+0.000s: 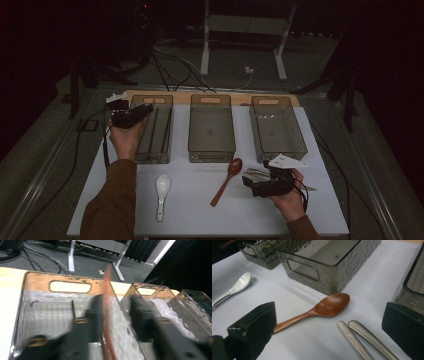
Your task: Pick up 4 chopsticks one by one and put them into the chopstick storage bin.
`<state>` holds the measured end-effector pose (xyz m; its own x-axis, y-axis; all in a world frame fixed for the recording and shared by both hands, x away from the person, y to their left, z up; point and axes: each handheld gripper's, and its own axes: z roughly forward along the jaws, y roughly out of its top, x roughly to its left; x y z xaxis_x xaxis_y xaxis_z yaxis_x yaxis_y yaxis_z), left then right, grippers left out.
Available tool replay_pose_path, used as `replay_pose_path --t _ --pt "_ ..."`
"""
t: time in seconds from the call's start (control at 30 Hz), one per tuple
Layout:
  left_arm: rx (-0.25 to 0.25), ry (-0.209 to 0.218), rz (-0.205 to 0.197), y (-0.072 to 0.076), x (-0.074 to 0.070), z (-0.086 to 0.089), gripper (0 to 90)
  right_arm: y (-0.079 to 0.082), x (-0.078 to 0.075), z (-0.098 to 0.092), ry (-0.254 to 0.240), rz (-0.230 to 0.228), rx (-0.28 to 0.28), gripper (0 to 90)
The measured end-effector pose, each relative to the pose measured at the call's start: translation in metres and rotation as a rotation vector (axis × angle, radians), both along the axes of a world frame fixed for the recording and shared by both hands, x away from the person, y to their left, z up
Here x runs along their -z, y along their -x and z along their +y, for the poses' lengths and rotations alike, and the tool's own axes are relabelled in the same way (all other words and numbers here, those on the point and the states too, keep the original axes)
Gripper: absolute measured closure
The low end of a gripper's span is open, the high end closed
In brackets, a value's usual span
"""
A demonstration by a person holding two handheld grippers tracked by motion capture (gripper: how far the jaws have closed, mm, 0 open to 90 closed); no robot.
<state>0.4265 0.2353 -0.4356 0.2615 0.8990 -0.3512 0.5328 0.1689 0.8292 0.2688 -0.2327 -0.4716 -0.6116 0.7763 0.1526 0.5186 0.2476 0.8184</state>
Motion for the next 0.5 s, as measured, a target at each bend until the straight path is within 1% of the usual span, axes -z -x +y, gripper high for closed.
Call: replay_pose_path --t 0.03,0.13,0.23,0.27,0.37,0.5 --pt "-0.009 -0.008 -0.005 0.001 -0.001 0.001 39.5 0.000 0.000 -0.001 -0.001 -0.001 0.001 0.0" --pt "-0.020 -0.021 -0.012 0.006 -0.006 0.005 27.9 0.000 0.000 -0.002 -0.002 0.000 0.004 0.0" --pt "-0.025 -0.028 -0.013 0.009 -0.009 0.009 21.0 0.001 -0.001 -0.001 -0.003 -0.001 0.003 0.0" --pt "-0.018 -0.031 -0.009 0.011 -0.009 0.010 20.3 0.001 -0.001 -0.001 -0.004 -0.002 0.003 0.0" --pt "-0.008 -0.045 -0.018 0.016 -0.010 0.012 19.4 0.001 -0.001 0.000 -0.001 -0.004 0.002 0.0" --pt "-0.004 -0.042 -0.030 0.023 -0.011 0.015 17.3 0.001 -0.001 -0.001 -0.004 -0.004 0.001 0.0"
